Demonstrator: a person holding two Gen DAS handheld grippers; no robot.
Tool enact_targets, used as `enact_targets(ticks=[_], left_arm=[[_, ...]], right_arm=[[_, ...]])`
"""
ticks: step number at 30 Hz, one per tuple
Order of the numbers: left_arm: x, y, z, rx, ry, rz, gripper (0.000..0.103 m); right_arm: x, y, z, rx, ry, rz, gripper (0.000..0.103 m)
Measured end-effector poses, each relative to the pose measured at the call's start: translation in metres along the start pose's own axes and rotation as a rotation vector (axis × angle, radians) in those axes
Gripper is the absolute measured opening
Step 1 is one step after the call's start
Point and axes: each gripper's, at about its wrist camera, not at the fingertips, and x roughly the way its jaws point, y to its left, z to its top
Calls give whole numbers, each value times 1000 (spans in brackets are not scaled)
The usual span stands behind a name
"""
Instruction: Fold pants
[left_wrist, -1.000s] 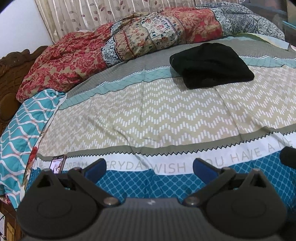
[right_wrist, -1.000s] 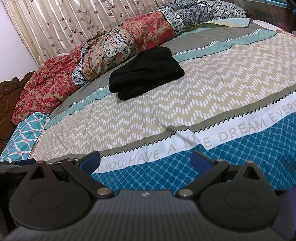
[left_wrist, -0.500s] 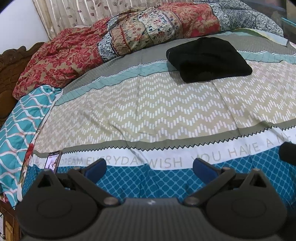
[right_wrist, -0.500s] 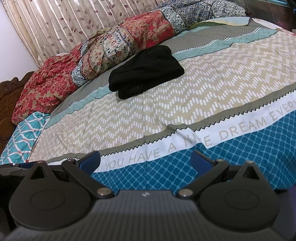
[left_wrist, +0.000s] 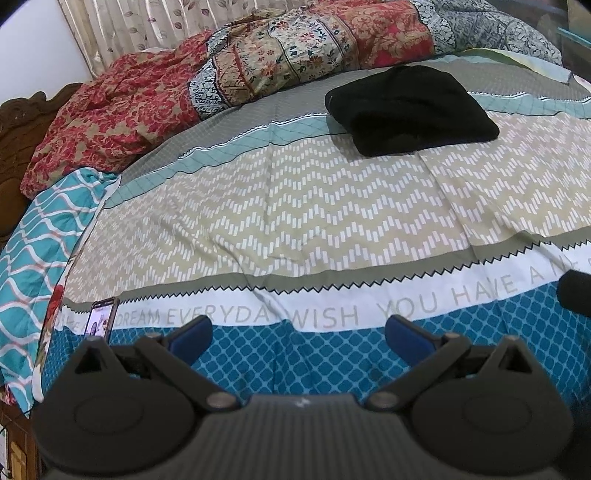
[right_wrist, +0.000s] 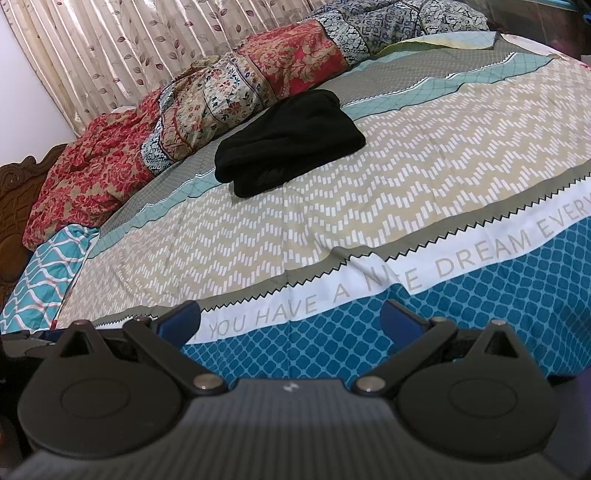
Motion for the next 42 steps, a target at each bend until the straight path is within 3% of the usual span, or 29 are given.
enact_targets(ticks=[42], left_arm=[[6,-8,0,27,27,-7,103]], right_arm=[[2,-14,7,29,22,19,103]])
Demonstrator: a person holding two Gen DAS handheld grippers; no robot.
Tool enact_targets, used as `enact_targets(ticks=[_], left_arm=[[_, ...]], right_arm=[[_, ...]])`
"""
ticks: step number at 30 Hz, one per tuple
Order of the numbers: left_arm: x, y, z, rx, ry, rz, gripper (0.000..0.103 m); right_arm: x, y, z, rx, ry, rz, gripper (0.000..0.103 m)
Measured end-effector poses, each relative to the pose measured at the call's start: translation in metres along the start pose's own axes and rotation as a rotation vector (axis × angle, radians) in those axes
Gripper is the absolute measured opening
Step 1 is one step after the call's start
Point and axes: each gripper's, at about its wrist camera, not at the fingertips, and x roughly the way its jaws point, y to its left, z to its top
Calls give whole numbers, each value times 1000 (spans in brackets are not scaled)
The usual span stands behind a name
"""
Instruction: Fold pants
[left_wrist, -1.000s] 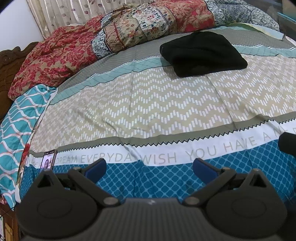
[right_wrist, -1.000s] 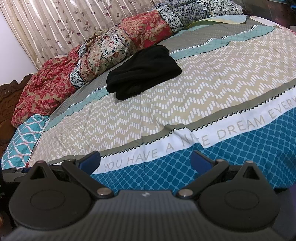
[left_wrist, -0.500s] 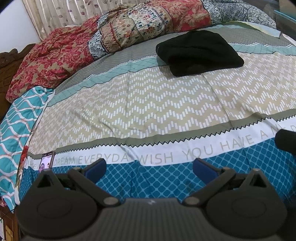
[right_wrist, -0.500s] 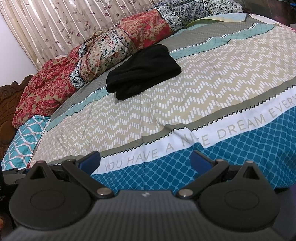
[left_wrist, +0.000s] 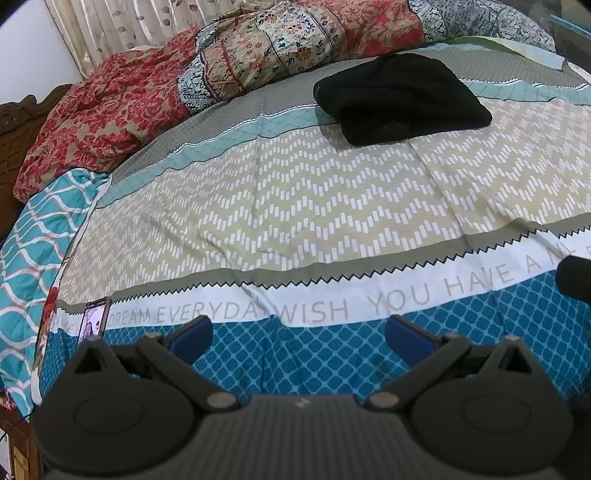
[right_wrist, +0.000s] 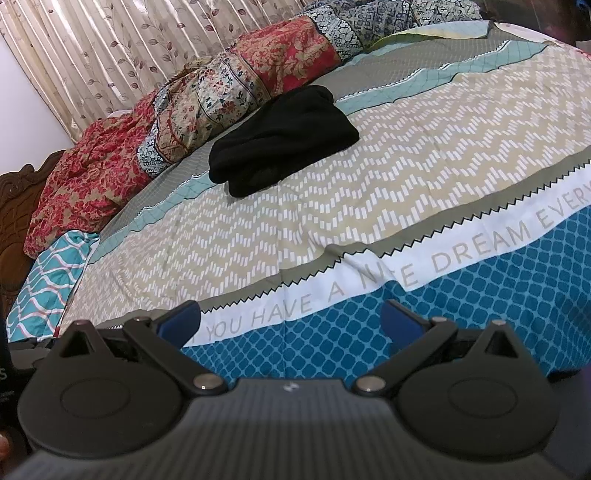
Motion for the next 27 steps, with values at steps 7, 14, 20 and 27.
enact_targets(ticks=[7,14,20,27], left_arm=[[1,-1,0,4,5,2,103],[3,-2,0,4,17,-1,103],[5,-4,1,4,25,-2,103],[6,-6,1,4,37,-14,103]], right_arm=[[1,-1,0,2,2,1,103],[1,-3,-1,5,4,1,103],[2,-5,-1,12,5,2,103],[2,-6,-1,15,8,2,103]])
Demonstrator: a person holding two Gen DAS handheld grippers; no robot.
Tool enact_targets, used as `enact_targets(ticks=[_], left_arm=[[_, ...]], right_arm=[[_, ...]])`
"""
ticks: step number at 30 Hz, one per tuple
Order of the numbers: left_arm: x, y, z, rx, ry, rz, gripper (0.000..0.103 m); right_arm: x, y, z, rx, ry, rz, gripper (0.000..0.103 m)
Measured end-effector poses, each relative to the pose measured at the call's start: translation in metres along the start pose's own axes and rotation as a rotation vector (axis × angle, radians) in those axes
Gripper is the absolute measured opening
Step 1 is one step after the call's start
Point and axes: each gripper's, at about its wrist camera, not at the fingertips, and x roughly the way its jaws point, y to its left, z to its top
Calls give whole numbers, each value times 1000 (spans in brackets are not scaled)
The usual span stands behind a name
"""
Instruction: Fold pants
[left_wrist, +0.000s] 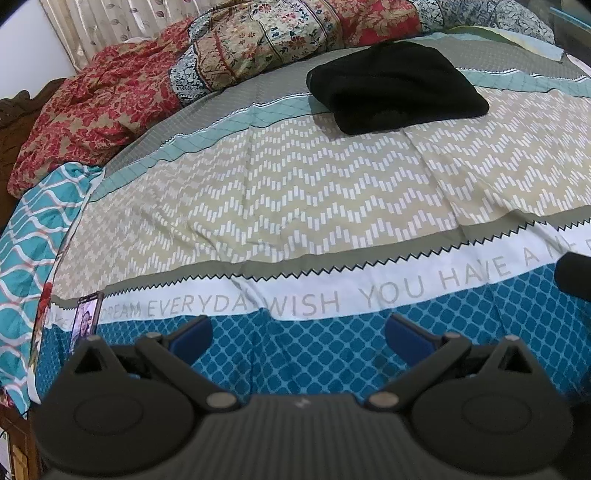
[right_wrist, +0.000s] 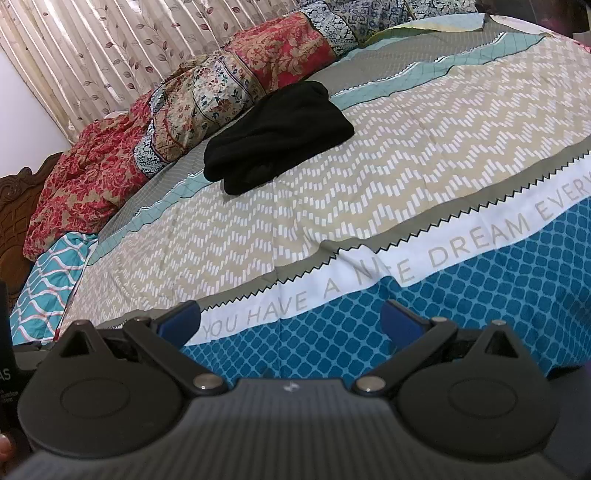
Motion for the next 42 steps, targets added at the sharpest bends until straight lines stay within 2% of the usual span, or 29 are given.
enact_targets(ticks=[42], left_arm=[[-3,-13,6,24,13,-26,103]], right_arm=[[-3,-9,6,29,-8,16,103]])
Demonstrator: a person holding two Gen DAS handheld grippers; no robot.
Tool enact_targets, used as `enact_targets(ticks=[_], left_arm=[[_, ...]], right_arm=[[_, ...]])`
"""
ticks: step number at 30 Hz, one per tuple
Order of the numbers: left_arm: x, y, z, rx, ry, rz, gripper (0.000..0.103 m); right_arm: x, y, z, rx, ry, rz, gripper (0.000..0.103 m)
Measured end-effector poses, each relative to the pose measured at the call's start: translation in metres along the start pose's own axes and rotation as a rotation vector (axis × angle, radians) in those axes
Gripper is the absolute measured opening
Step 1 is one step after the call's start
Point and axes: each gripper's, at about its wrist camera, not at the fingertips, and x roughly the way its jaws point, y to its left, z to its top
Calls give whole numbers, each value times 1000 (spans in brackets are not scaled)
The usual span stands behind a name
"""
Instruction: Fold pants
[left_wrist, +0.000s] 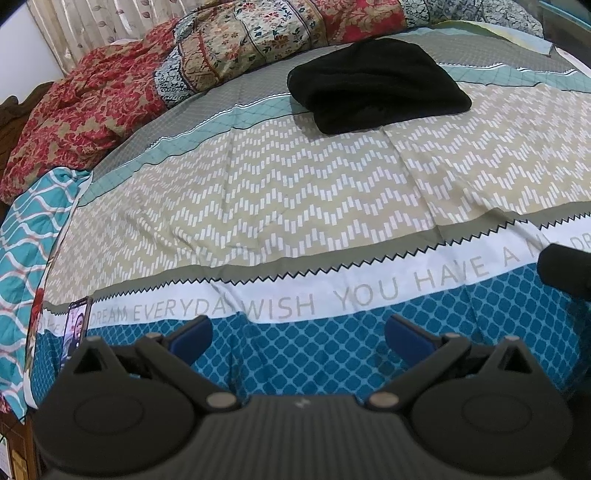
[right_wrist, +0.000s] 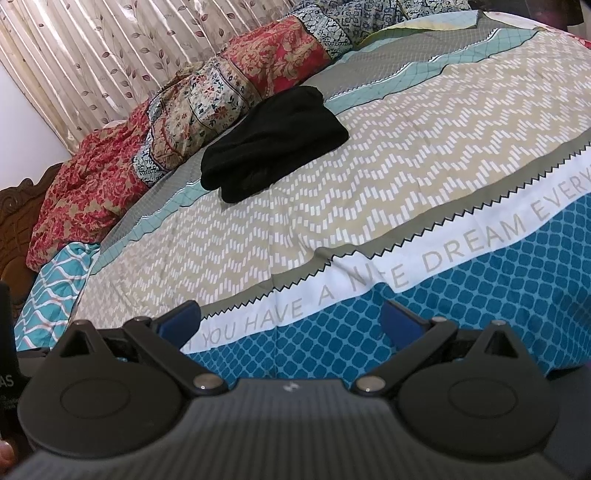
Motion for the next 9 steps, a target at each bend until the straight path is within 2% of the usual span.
enact_targets(ticks=[4,9], left_arm=[[-3,-1,1,-1,-20,-21,103],[-8,3,2,-30,-32,-100,103]], right_arm=[[-1,0,1,-2,-4,5,103],[-6,5,0,-32,-29,24,103]])
